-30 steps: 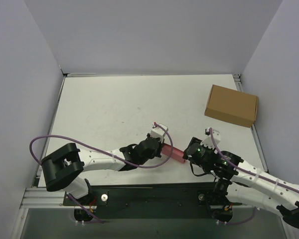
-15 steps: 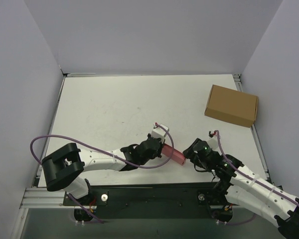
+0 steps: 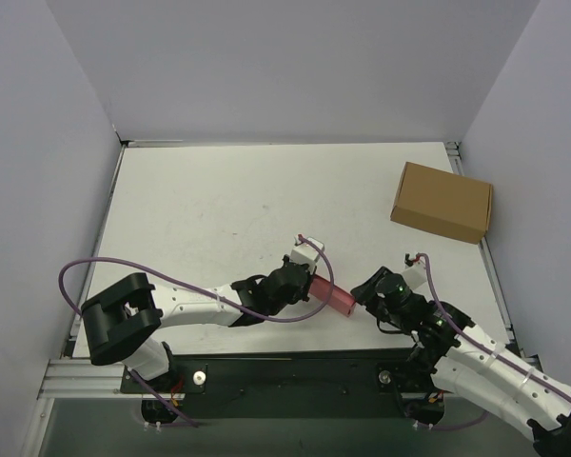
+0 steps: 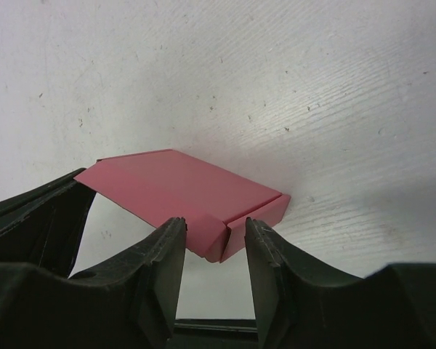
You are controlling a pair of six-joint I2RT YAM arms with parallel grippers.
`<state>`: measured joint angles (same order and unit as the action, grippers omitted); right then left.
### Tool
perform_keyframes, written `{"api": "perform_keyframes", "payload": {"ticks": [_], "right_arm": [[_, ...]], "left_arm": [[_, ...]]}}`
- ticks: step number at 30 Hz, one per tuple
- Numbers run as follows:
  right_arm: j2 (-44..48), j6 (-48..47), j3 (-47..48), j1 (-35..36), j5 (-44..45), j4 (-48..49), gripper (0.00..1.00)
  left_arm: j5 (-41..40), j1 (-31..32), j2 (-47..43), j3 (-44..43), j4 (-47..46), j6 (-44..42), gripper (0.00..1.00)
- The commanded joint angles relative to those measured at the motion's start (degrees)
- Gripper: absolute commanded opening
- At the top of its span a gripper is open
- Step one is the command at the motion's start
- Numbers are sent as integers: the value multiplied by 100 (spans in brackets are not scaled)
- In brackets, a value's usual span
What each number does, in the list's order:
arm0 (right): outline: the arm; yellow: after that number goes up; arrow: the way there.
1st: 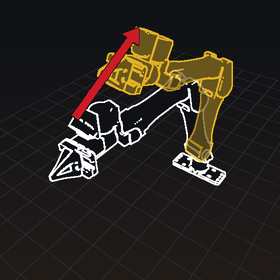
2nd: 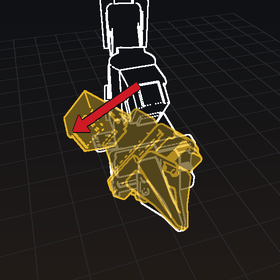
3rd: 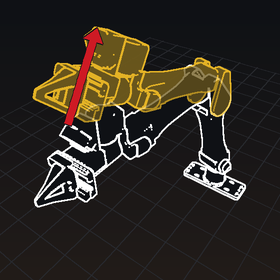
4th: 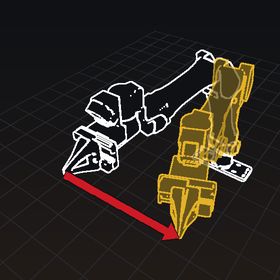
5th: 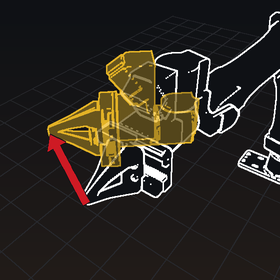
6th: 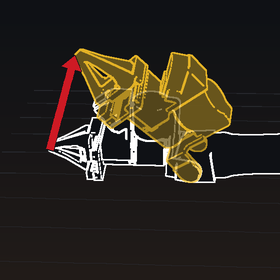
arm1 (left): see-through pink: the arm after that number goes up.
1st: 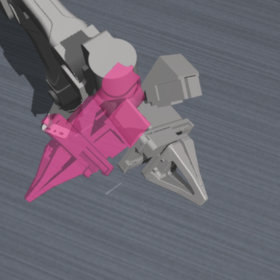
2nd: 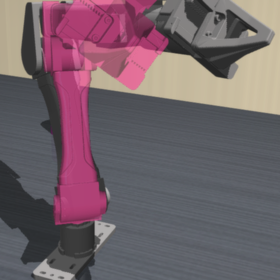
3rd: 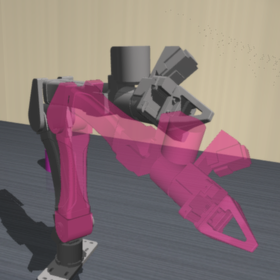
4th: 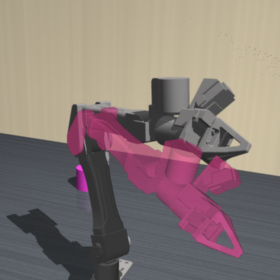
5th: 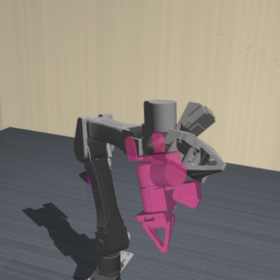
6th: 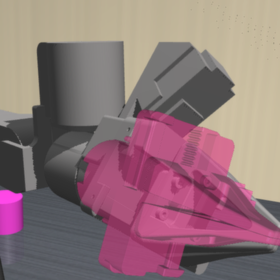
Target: Fold the paper box
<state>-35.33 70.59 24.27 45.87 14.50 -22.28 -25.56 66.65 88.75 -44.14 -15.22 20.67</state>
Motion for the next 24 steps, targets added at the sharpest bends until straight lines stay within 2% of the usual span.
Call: {"api": "perform_keyframes", "payload": {"ticks": [1, 6, 17, 24], "right_arm": [[-9, 113, 78, 98, 61, -215, 38], [-35, 183, 34, 186, 131, -206, 34], [-377, 692, 16, 1046, 738, -329, 30], [-589, 983, -98, 1337, 975, -399, 27]], "left_arm": [[201, 41, 397, 257, 1487, -98, 0], [174, 58, 397, 239, 1505, -98, 0], [148, 111, 441, 169, 1514, -80, 0], [139, 129, 476, 143, 1514, -63, 0]]}}
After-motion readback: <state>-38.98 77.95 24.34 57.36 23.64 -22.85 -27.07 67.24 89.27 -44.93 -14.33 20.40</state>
